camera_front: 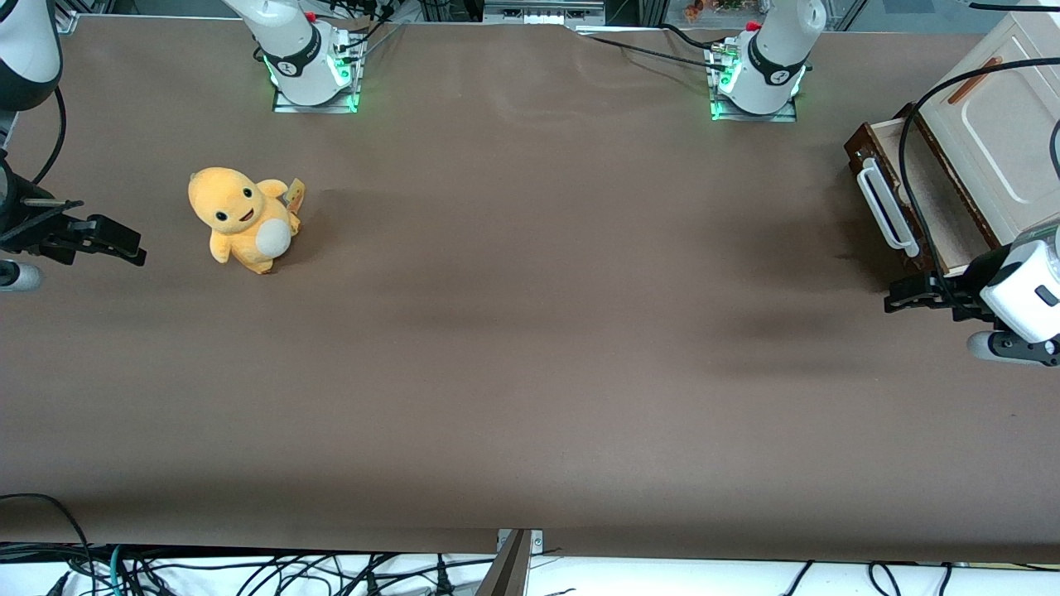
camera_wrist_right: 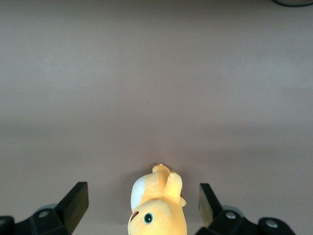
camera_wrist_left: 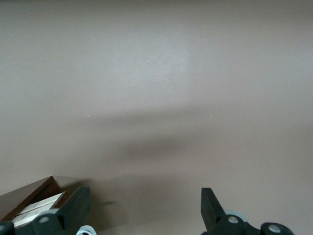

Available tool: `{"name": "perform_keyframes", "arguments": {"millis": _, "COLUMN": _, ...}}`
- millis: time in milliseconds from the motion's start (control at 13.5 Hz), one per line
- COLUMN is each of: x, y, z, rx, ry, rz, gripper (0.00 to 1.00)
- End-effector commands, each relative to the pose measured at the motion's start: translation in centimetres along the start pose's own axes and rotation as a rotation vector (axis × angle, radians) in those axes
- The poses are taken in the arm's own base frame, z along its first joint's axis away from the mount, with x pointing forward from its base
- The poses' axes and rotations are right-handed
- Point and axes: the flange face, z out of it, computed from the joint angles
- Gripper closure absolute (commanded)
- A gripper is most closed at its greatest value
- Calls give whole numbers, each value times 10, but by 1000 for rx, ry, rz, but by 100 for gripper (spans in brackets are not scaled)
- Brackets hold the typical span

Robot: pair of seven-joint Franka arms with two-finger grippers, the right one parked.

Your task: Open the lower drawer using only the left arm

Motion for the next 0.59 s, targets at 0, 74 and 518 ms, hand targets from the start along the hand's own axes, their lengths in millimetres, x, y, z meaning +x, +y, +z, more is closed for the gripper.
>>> {"name": "perform_keyframes", "arguments": {"millis": 0, "x": -2, "y": -11, "z": -2, "rx": 45, "ry": -9, "rz": 10, "gripper": 0}}
{"name": "perform_keyframes", "arguments": {"millis": 74, "x": -4, "y": -15, "z": 1, "rx": 47, "ry": -19, "rz": 2, "gripper": 0}}
{"name": "perform_keyframes", "arguments": {"millis": 518, "x": -14, "y": -18, "z": 12, "rx": 44, "ry": -118, "rz": -48, "gripper": 0}}
